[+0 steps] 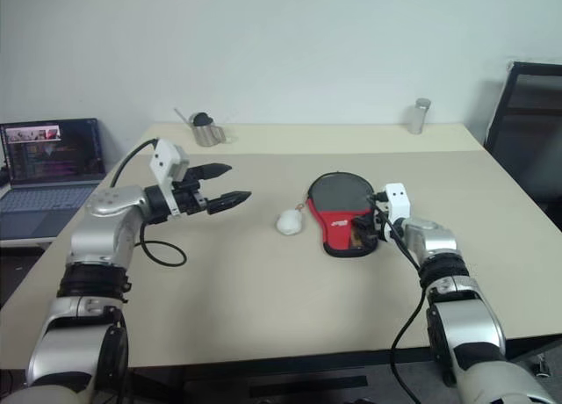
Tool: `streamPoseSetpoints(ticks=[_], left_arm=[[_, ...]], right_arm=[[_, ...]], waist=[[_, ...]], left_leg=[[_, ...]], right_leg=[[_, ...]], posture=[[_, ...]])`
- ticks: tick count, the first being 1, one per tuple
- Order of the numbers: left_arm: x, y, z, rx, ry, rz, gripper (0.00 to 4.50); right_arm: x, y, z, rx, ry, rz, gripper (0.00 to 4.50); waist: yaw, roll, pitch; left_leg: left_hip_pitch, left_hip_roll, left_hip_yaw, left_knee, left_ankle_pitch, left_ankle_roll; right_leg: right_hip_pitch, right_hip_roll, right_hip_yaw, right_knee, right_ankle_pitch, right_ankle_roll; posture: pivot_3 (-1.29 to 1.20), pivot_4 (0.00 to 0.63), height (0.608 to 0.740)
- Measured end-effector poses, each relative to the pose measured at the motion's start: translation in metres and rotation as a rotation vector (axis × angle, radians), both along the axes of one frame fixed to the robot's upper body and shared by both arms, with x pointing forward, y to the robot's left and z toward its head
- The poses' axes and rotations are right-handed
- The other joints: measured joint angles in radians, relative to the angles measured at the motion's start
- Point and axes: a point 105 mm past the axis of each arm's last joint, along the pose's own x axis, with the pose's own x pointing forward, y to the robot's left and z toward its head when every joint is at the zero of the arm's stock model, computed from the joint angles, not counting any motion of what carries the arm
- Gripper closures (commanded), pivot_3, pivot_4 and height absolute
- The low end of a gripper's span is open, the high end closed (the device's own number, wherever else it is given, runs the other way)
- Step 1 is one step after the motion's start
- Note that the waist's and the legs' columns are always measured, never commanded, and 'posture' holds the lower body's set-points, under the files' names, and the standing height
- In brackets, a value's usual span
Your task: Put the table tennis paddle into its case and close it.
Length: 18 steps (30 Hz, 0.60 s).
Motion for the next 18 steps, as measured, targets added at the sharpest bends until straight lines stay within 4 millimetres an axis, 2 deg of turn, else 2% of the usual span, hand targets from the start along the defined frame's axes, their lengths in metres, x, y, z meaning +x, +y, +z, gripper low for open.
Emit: streamPoseSetpoints(ticks=[3, 4, 6, 9, 18], left_arm=[[-0.0003, -0.0008, 0.0008, 0.003, -0.004, -0.002, 0.0], [-0.0003, -0.001, 0.0006, 0.003, -0.004, -0.003, 0.0], [-0.0003, -0.0011, 0.0006, 0.004, -0.004, -0.003, 0.0], [-0.0004, -0.0014, 0.0008, 0.005, -0.005, -0.004, 0.0], [-0.0012, 0.0004, 0.0025, 0.012, -0.01, 0.0, 0.0]], right_arm=[[0.0014, 0.0035, -0.0003, 0.005, 0.008, 0.01, 0.05], [0.0017, 0.0043, -0.0007, 0.011, 0.015, 0.01, 0.21], [0.0022, 0.0062, -0.0012, 0.024, 0.026, 0.01, 0.63], [0.0027, 0.0064, -0.0044, 0.021, 0.047, 0.001, 1.59], [0.0018, 0.0003, -0.0052, 0.048, 0.056, -0.008, 1.59]], waist=[[0.0, 0.0, 0.0], [-0.001, 0.0, 0.0], [-0.002, 0.0, 0.0], [-0.002, 0.0, 0.0], [-0.002, 0.0, 0.0]], left_leg=[[0.001, 0.0, 0.001, 0.0, 0.0, 0.0], [0.001, 0.0, 0.001, 0.0, 0.0, 0.0], [0.001, 0.0, 0.001, 0.0, 0.0, 0.0], [0.002, 0.0, 0.002, 0.0, 0.0, 0.0], [0.003, 0.0, 0.002, 0.0, 0.0, 0.0]], right_leg=[[0.0, 0.0, 0.001, 0.001, 0.0, 0.0], [0.0, 0.0, 0.001, 0.001, 0.0, 0.0], [0.0, 0.0, 0.001, 0.001, 0.0, 0.0], [0.0, 0.0, 0.002, 0.002, 0.0, 0.0], [0.0, 0.0, 0.003, 0.004, 0.0, 0.0]], posture=[[0.0, 0.15, 0.74], [0.0, 0.15, 0.74], [0.0, 0.15, 0.74], [0.0, 0.15, 0.74], [0.0, 0.15, 0.74]])
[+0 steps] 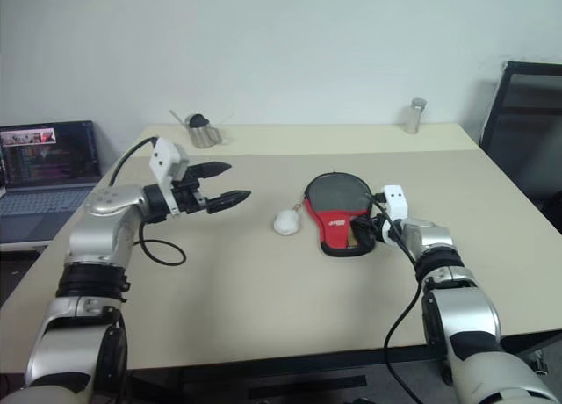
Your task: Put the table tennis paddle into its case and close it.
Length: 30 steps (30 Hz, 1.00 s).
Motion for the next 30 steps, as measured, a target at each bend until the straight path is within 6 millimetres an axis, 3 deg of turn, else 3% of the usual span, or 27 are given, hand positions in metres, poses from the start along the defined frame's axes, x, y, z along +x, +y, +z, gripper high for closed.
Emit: streamPoseSetpoints(ticks=[15, 18, 25, 30], left_arm=[[0.0, -0.002, -0.001, 0.008, -0.002, -0.006, 0.0], [0.0, -0.003, -0.002, 0.013, 0.002, -0.009, 0.0], [0.0, -0.002, -0.003, 0.015, 0.005, -0.007, 0.0], [-0.011, 0.007, -0.018, 0.033, 0.062, -0.023, 0.0]], right_arm=[[0.005, 0.005, -0.006, -0.095, -0.053, -0.035, 1.59], [0.005, 0.008, -0.007, -0.122, -0.06, -0.021, 2.14], [0.003, 0.022, -0.01, -0.125, -0.041, 0.028, 4.38], [0.001, 0.032, -0.009, -0.107, -0.029, 0.062, 4.46]], waist=[[-0.002, 0.0, 0.0], [-0.004, 0.0, 0.0], [-0.012, -0.001, -0.001], [-0.023, -0.002, -0.001]], left_leg=[[0.004, 0.0, 0.001, 0.0, 0.0, 0.0], [0.006, 0.0, 0.002, 0.0, 0.0, 0.0], [0.013, 0.001, 0.008, -0.001, 0.0, 0.0], [0.013, 0.003, 0.01, -0.002, 0.0, 0.0]], right_leg=[[0.0, 0.0, 0.005, 0.003, -0.001, 0.002], [0.0, 0.0, 0.011, 0.004, -0.002, 0.003], [0.002, 0.0, 0.017, 0.007, -0.003, 0.004], [0.001, 0.0, 0.019, 0.006, -0.003, 0.004]], posture=[[0.0, 0.15, 0.74], [0.0, 0.15, 0.74], [0.0, 0.15, 0.74], [0.0, 0.15, 0.74]])
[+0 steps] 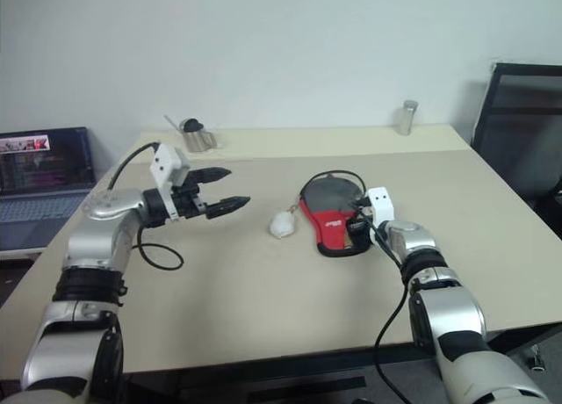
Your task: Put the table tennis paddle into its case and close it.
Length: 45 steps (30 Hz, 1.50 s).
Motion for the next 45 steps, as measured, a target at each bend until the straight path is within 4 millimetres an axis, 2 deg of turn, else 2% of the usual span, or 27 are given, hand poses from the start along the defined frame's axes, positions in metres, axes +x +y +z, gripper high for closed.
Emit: streamPoseSetpoints(ticks=[6, 9, 16, 19, 24, 32, 36, 45], left_arm=[[-0.025, 0.029, -0.028, 0.064, 0.14, -0.016, 0.0], [-0.036, 0.036, -0.04, 0.08, 0.198, -0.026, 0.0], [-0.06, 0.024, -0.058, 0.086, 0.257, -0.1, 0.0], [-0.071, 0.017, -0.064, 0.076, 0.281, -0.132, 0.0], [-0.083, 0.011, -0.07, 0.072, 0.311, -0.162, 0.0], [-0.091, 0.005, -0.064, 0.081, 0.31, -0.207, 0.0], [-0.095, 0.008, -0.061, 0.112, 0.318, -0.227, 0.0], [-0.106, 0.009, -0.05, 0.154, 0.327, -0.302, 0.0]], right_arm=[[-0.006, 0.023, 0.004, 0.05, 0.033, 0.072, 4.46], [-0.012, 0.037, 0.006, 0.074, 0.051, 0.105, 4.46], [-0.042, 0.085, 0.007, 0.171, 0.103, 0.21, 4.46], [-0.056, 0.094, 0.005, 0.179, 0.124, 0.224, 4.46], [-0.077, 0.091, 0.0, 0.188, 0.149, 0.185, 4.46], [-0.117, 0.078, -0.002, 0.194, 0.206, 0.124, 4.46], [-0.141, 0.069, -0.006, 0.191, 0.25, 0.122, 4.46], [-0.164, 0.067, -0.005, 0.196, 0.3, 0.125, 4.46]], waist=[[-0.014, 0.0, 0.0], [-0.016, 0.0, 0.0], [-0.015, 0.0, 0.0], [-0.01, 0.0, 0.0], [-0.002, 0.0, 0.0], [0.0, -0.001, 0.0], [0.001, -0.001, 0.0], [0.001, -0.001, 0.0]], left_leg=[[0.0, 0.003, 0.004, -0.002, 0.0, 0.0], [0.0, 0.004, 0.004, -0.002, 0.0, 0.0], [-0.003, 0.005, 0.005, -0.002, -0.001, -0.001], [-0.003, 0.005, 0.005, -0.002, -0.001, -0.002], [-0.003, 0.005, 0.005, -0.002, -0.001, -0.002], [-0.004, 0.006, 0.005, -0.002, -0.003, -0.004], [-0.004, 0.007, 0.005, -0.003, -0.003, -0.004], [-0.005, 0.009, 0.005, -0.003, -0.005, -0.007]], right_leg=[[-0.003, 0.001, 0.003, 0.0, 0.0, 0.0], [-0.004, 0.001, 0.003, 0.0, 0.0, 0.0], [-0.006, 0.001, 0.004, 0.0, 0.0, 0.0], [-0.007, 0.001, 0.004, 0.0, 0.0, 0.0], [-0.007, 0.001, 0.003, -0.001, -0.001, -0.001], [-0.007, 0.001, 0.003, -0.003, -0.001, -0.001], [-0.007, 0.001, 0.003, -0.004, -0.001, -0.001], [-0.009, 0.002, 0.002, -0.005, -0.002, -0.003]], posture=[[0.0, 0.15, 0.74], [0.0, 0.15, 0.74], [0.0, 0.15, 0.74], [0.0, 0.15, 0.74], [0.0, 0.15, 0.74], [0.0, 0.15, 0.74], [0.0, 0.15, 0.74], [0.0, 0.15, 0.74]])
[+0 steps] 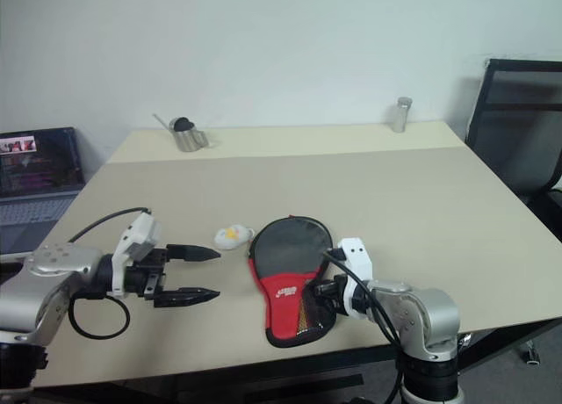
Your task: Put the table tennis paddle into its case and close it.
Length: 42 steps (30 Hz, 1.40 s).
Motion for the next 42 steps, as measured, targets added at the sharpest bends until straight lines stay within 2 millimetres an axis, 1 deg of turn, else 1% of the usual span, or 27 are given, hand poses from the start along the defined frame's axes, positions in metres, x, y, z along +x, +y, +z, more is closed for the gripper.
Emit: streamPoseSetpoints(ticks=[5, 8, 16, 19, 20, 22, 28, 30, 33, 36, 38, 40, 42], left_arm=[[-0.002, -0.003, 0.004, -0.002, 0.0, -0.017, 0.0], [-0.002, -0.003, 0.005, -0.002, -0.002, -0.02, 0.0], [-0.001, -0.005, 0.009, 0.0, -0.019, -0.026, 0.0], [0.0, -0.005, 0.01, 0.001, -0.023, -0.028, 0.0], [0.0, -0.005, 0.01, 0.001, -0.022, -0.029, 0.0], [0.0, -0.006, 0.009, 0.002, -0.021, -0.03, 0.0], [0.0, -0.006, 0.009, 0.005, -0.03, -0.031, 0.0], [0.0, -0.006, 0.009, 0.005, -0.038, -0.032, 0.0], [0.005, -0.007, 0.008, -0.007, -0.056, -0.01, 0.0], [0.013, -0.008, 0.009, -0.025, -0.091, 0.029, 0.0], [0.021, -0.007, 0.013, -0.039, -0.119, 0.067, 0.0], [0.029, -0.004, 0.015, -0.036, -0.148, 0.111, 0.0], [0.041, 0.006, 0.014, 0.002, -0.188, 0.184, 0.0]], right_arm=[[-0.008, 0.003, -0.001, 0.024, 0.016, -0.012, 4.46], [-0.013, 0.004, -0.005, 0.037, 0.028, -0.015, 4.46], [-0.016, 0.007, -0.007, 0.048, 0.04, -0.026, 4.46], [-0.016, 0.006, -0.008, 0.038, 0.045, -0.036, 3.74], [-0.016, 0.005, -0.009, 0.036, 0.048, -0.041, 3.43], [-0.016, 0.003, -0.01, 0.029, 0.05, -0.056, 2.78], [-0.019, -0.006, -0.001, 0.056, 0.006, -0.049, 0.65], [-0.019, -0.01, 0.003, 0.072, -0.008, -0.04, 0.03], [-0.021, -0.01, 0.018, 0.133, -0.053, 0.003, 0.03], [-0.022, -0.008, 0.048, 0.142, -0.186, 0.1, 0.03], [-0.02, -0.008, 0.065, 0.141, -0.278, 0.139, 0.03], [-0.015, -0.008, 0.074, 0.119, -0.351, 0.164, 0.03], [-0.008, -0.002, 0.079, 0.103, -0.407, 0.2, 0.03]], waist=[[0.0, -0.001, 0.0], [-0.001, -0.001, -0.001], [-0.001, -0.003, -0.002], [-0.001, -0.003, -0.002], [-0.001, -0.003, -0.002], [-0.001, -0.003, -0.002], [-0.001, -0.003, -0.002], [-0.001, -0.003, -0.002], [-0.001, -0.003, -0.002], [0.0, -0.004, -0.002], [0.0, -0.004, -0.002], [0.001, -0.004, -0.003], [-0.001, -0.004, -0.003]], left_leg=[[-0.006, 0.001, 0.0, 0.0, 0.0, 0.0], [-0.007, 0.001, 0.001, 0.0, 0.0, 0.0], [-0.006, 0.003, 0.0, 0.0, 0.0, -0.001], [-0.007, 0.003, 0.0, 0.0, 0.0, -0.001], [-0.007, 0.003, 0.0, 0.0, 0.0, -0.001], [-0.006, 0.003, 0.001, 0.0, 0.0, -0.001], [-0.007, 0.003, 0.001, 0.0, 0.0, -0.001], [-0.006, 0.003, 0.0, 0.0, 0.0, -0.001], [-0.006, 0.004, 0.001, 0.0, 0.0, -0.001], [-0.006, 0.004, 0.0, 0.001, 0.0, -0.001], [-0.006, 0.004, 0.0, 0.001, 0.0, -0.001], [-0.006, 0.004, 0.0, 0.001, 0.0, -0.001], [-0.006, 0.004, 0.001, 0.001, 0.0, -0.001]], right_leg=[[-0.007, 0.002, 0.0, 0.001, 0.0, 0.0], [-0.008, 0.005, 0.001, 0.0, 0.0, 0.0], [-0.008, 0.007, 0.0, 0.0, 0.0, 0.0], [-0.008, 0.007, 0.001, 0.0, 0.0, 0.0], [-0.008, 0.007, 0.001, 0.0, 0.0, 0.0], [-0.008, 0.007, 0.001, 0.0, 0.0, 0.0], [-0.008, 0.007, 0.001, 0.0, 0.0, 0.0], [-0.008, 0.007, 0.001, 0.0, 0.0, 0.0], [-0.008, 0.007, 0.001, 0.001, 0.0, 0.0], [-0.008, 0.008, 0.001, 0.001, 0.0, 0.0], [-0.007, 0.008, 0.0, 0.001, 0.0, 0.0], [-0.007, 0.008, 0.001, 0.0, 0.0, 0.0], [-0.008, 0.009, 0.001, 0.001, 0.0, 0.0]], posture=[[0.0, 0.15, 0.74], [0.0, 0.15, 0.74], [0.0, 0.15, 0.74], [0.0, 0.15, 0.74], [0.0, 0.15, 0.74], [0.0, 0.15, 0.74], [0.0, 0.15, 0.74], [0.0, 0.15, 0.74], [0.0, 0.15, 0.74], [0.0, 0.15, 0.74], [0.0, 0.15, 0.74], [0.0, 0.15, 0.74], [0.0, 0.15, 0.74]])
